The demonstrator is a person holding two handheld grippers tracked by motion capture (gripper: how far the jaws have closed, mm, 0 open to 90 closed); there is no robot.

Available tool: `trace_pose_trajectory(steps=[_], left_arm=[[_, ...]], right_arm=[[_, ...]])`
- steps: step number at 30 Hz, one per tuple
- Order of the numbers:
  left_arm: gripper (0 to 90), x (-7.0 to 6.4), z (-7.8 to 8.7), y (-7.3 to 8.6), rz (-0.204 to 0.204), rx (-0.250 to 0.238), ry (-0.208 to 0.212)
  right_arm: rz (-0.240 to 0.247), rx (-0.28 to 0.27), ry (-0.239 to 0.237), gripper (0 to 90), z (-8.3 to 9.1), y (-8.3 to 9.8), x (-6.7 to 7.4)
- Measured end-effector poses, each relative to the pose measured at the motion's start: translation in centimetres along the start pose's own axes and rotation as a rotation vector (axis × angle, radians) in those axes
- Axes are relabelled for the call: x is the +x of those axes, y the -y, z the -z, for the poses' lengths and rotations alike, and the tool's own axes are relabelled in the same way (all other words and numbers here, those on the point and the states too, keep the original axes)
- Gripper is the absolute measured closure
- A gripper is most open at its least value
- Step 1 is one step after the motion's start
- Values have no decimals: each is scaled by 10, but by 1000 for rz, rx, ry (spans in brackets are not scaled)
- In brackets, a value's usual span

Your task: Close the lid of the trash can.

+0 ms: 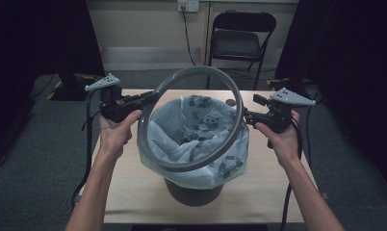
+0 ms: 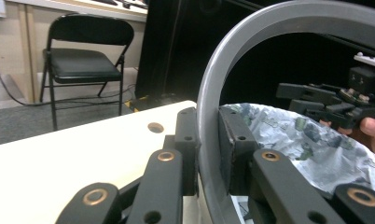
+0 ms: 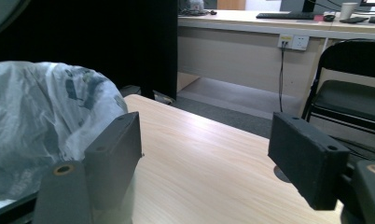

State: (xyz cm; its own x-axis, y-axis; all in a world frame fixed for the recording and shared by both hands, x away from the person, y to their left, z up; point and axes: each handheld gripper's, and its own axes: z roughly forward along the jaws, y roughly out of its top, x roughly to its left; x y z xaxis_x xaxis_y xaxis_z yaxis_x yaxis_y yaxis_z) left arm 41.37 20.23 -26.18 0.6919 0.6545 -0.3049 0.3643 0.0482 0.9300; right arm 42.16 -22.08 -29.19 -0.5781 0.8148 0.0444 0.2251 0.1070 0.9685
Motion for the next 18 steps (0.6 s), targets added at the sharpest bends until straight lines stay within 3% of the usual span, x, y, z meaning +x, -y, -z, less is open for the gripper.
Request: trace_pose_trajectory(steps=[8,12,18], left_arm=[[791,-9,-4,-8,-30,46,-7],[789,-12,-14,-6,-51,91,-27],[765,-6,-12,-2,-30,63,4]], right_arm=[[0,-11,-16,247,-5,-7,4],[-5,-17,-21,247,-6,-8,6],[-3,-24,-22,246,-3,-9,6]])
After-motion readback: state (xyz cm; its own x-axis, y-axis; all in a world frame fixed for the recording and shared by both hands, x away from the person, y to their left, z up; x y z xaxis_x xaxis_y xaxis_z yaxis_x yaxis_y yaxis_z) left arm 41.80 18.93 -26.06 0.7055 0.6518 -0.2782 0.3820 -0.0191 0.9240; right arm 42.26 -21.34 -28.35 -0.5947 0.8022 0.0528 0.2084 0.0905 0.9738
